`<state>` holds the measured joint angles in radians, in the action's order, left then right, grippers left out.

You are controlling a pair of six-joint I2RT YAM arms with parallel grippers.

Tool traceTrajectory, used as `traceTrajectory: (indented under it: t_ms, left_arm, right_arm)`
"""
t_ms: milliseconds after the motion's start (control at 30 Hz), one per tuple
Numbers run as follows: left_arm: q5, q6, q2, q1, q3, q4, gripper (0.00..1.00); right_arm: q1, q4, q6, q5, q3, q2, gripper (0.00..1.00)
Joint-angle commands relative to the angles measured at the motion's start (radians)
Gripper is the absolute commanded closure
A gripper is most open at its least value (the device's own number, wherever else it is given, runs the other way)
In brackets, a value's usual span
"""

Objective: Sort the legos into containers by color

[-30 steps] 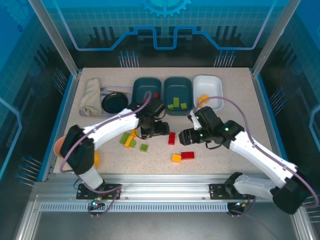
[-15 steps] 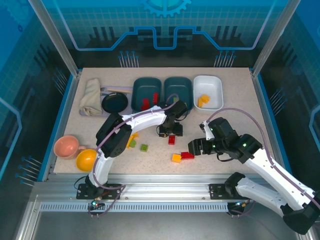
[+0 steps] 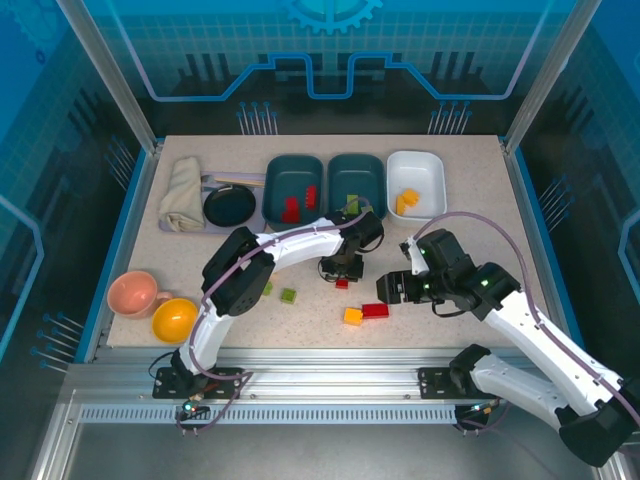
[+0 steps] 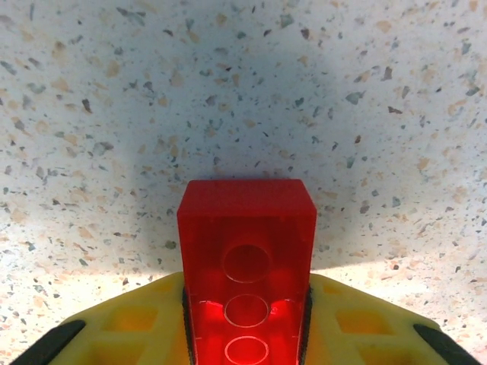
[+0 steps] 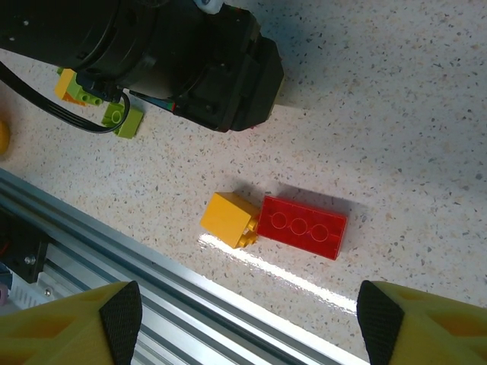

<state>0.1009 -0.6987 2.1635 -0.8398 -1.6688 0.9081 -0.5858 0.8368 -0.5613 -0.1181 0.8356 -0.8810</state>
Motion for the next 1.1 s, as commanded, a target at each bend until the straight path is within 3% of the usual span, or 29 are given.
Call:
traceTrajectory:
  t_ms: [0,233,467,700,867,1067]
  left_arm:
    - [0.04,0.015,-0.009,0.004,-0.022,0.036,0.72]
    - [0.04,0.009,-0.163,0.082,-0.027,0.074,0.73]
    - [-0.032,0.091,-0.258,0.293,-0.081,0.075,0.72]
    - [-0.133,0.255,-0.089,0.435,-0.315,0.086,0.72]
    - [-0.147,0.341,0.08,0.464,-0.5,0.162,0.72]
    - [-0.129,0.391,0.137,0.466,-0.503,0.164,0.72]
  right_arm:
    - [0.014,-0.015,0.004,-0.029,0.021,-0.008,0.23]
    - [0.015,-0.026,0.02,-0.035,0.039,-0.026,0.24]
    - [0.014,-0.108,0.031,-0.074,0.141,-0.137,0.24]
    - [0.015,-0.166,0.025,-0.114,0.315,-0.36,0.25]
    - [0.035,-0.18,-0.021,-0.138,0.451,-0.506,0.25]
    - [0.041,-0.192,-0.057,-0.153,0.537,-0.598,0.26]
